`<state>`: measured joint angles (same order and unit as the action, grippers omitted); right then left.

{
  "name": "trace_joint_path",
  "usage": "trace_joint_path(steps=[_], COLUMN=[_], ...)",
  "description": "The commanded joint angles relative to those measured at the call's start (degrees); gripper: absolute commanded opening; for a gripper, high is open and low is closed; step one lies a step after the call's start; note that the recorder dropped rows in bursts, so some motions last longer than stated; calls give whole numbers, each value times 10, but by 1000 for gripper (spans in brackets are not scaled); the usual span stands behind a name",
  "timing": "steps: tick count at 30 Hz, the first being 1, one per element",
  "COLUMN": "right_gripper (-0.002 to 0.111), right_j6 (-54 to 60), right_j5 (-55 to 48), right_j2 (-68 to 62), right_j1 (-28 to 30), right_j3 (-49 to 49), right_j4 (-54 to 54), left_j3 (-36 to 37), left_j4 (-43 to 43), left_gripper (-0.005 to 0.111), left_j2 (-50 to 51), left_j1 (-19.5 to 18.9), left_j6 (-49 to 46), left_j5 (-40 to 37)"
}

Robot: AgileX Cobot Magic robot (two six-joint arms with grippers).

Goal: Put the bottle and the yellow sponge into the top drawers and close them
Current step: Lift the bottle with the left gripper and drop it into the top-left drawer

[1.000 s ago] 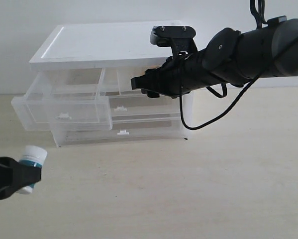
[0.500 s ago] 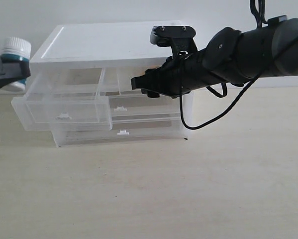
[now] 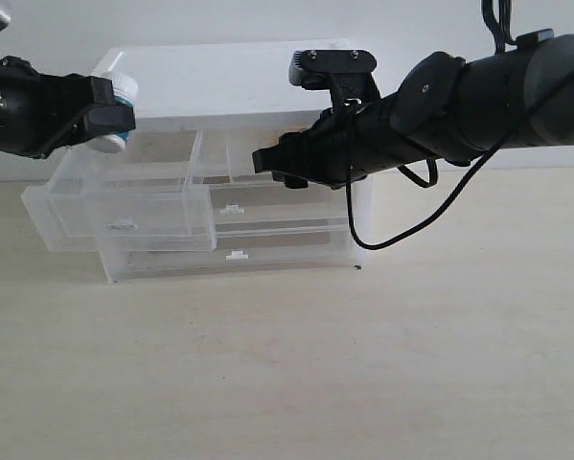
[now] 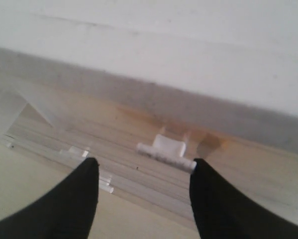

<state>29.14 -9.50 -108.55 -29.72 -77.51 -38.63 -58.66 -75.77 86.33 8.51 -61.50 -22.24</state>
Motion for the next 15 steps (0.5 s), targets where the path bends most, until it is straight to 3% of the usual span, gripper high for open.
trace_joint_path(steps=[1,6,7,9,13,15], right_gripper=[51,51,51,51,51,51], right_j6=[14,16,16,16,16,16], right_j5=[11,13,13,13,8,7], right_j2=[0,0,0,0,0,0], right_j1=[6,6,6,6,6,6], right_j3=[-5,-5,-5,-5,-5,-5], right_j4=[5,5,5,5,5,5], left_j3=[-20,-20,-20,-20,-20,-20], left_j4=[2,17,19,19,17,17], left_gripper=[4,6,11,32,63,63], left_j2=[34,36,36,36,35,26], left_j1=[1,1,1,1,1,1], left_j6=[-2,-2,-2,-2,0,0], left_j5=[-23,-32,-32,-33,-33,-33])
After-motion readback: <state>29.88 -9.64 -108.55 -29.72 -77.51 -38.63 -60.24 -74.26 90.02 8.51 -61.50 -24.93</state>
